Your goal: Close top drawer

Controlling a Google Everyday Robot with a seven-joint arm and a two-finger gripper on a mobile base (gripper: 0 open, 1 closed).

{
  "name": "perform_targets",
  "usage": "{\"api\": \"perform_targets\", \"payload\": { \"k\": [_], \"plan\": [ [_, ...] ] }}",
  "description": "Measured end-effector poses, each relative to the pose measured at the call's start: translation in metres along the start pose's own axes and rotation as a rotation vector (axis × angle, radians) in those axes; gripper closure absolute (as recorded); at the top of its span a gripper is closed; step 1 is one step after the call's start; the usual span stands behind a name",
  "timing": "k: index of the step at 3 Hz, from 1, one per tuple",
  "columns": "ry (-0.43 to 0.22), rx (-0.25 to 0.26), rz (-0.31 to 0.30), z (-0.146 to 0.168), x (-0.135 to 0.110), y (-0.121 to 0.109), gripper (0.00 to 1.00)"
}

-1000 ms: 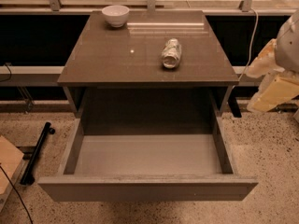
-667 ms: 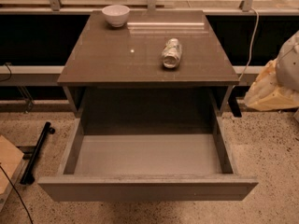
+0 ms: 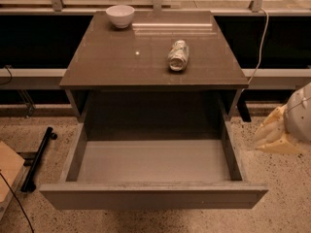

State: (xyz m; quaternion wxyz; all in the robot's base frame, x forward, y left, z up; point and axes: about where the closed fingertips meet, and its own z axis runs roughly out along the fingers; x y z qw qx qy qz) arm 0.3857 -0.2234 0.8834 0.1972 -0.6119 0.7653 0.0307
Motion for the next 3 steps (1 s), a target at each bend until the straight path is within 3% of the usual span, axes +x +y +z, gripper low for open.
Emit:
{"api": "perform_targets", "payload": {
  "k": [2,3],
  "plan": [
    [0.022,0.002,-0.018,0.000,-0.006,0.001,1.00],
    [0.025,-0.020,-0.033,0.022,-0.010,0.014,1.00]
  ]
}}
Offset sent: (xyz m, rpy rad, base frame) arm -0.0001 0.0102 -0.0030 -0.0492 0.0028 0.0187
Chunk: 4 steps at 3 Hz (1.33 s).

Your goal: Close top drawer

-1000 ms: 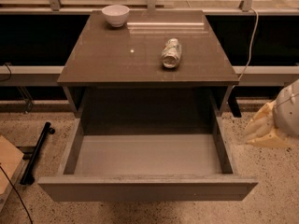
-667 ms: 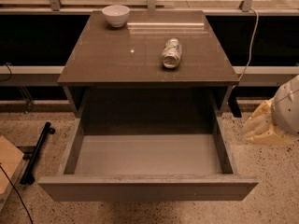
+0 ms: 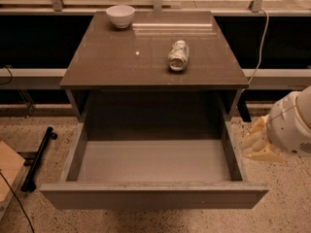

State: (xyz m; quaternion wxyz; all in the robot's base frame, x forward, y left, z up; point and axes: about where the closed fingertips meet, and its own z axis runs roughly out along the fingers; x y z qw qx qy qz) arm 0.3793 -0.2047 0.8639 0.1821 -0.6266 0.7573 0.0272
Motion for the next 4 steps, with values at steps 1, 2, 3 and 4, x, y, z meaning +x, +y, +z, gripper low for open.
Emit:
{"api": "perform_targets", "payload": {
  "k": [1,2,3,4],
  "plan": [
    [0.005,-0.045,0.010,0.036,0.012,0.019,1.00],
    [0.012,-0.087,0.038,0.067,0.030,0.033,1.00],
    [0.017,-0.131,0.084,0.104,0.050,0.046,1.00],
    [0.014,-0.166,0.133,0.140,0.070,0.058,1.00]
  ]
}}
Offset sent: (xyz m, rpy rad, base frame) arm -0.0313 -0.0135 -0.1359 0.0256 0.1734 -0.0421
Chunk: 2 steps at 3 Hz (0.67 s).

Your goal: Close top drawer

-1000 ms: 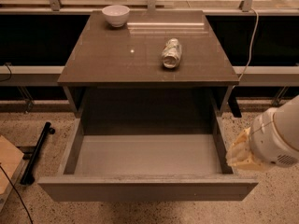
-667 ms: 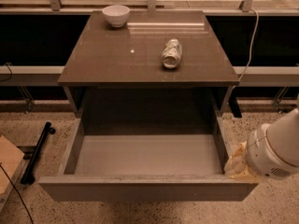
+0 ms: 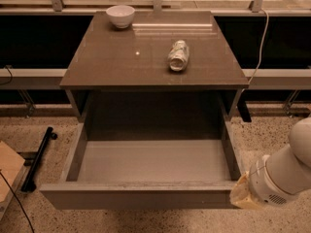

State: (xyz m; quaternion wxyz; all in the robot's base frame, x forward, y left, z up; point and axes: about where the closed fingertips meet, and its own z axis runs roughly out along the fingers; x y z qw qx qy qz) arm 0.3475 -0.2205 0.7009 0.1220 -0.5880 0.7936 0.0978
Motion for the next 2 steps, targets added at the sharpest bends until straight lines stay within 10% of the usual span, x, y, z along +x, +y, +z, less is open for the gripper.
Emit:
{"api": "perform_targets", "payload": {
  "k": [2],
  "plan": [
    [-0.015,-0.028,0.045,0.044,0.021,-0.008,1.00]
  ]
}}
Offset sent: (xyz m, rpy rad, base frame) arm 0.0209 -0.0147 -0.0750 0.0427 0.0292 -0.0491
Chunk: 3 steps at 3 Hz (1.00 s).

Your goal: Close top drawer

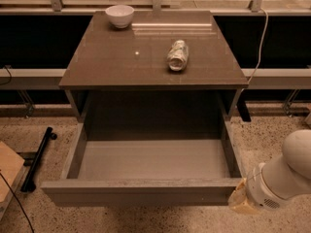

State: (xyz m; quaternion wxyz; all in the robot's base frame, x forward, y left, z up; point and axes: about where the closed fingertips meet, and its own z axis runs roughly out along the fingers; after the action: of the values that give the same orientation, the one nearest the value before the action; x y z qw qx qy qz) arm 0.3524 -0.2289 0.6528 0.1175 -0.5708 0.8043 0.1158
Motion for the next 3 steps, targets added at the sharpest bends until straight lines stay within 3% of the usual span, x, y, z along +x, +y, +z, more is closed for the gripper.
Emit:
{"api": "perform_targets", "payload": {
  "k": [1,2,3],
  "plan": [
    [0.000,0.000,0.000,0.000,0.000,0.000,1.00],
    [-0.004,0.025,-0.009,0.004,-0.002,-0.020,1.00],
    [-0.009,0.036,-0.003,0.008,-0.005,-0.027,1.00]
  ]
}}
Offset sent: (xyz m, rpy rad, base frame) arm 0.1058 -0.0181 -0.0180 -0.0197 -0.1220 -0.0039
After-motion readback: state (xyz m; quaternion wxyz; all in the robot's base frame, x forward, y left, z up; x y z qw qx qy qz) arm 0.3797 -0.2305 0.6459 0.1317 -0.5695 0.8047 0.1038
